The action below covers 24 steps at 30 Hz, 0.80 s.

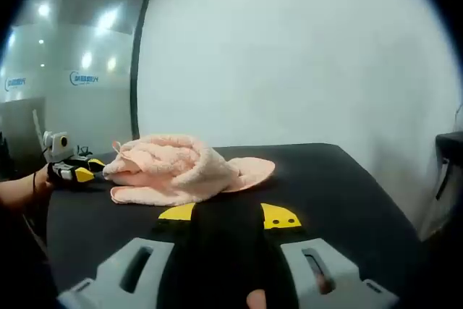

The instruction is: Fold the towel on the table until its edges align and the towel forms a compact rectangular stack.

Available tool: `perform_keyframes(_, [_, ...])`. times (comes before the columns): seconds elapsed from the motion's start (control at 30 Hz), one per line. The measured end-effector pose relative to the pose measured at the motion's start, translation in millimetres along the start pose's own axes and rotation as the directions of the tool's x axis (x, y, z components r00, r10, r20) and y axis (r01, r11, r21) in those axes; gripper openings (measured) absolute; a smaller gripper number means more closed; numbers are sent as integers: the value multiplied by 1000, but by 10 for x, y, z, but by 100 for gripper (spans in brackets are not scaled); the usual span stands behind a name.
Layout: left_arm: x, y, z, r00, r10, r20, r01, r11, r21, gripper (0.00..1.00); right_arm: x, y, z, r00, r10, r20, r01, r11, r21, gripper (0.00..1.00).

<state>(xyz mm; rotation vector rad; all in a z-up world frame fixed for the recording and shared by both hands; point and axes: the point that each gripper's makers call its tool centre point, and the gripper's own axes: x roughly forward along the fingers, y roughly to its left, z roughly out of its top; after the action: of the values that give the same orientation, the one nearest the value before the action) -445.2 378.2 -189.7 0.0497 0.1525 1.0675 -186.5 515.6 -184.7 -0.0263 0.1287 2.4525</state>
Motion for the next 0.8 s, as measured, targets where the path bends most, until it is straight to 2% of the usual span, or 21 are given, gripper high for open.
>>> perform_keyframes(0.8, [11,32,-17,1000,-1,-3,1,1000,3,32,44,-46,22,1000,4,-2,-4,1000,-7,30])
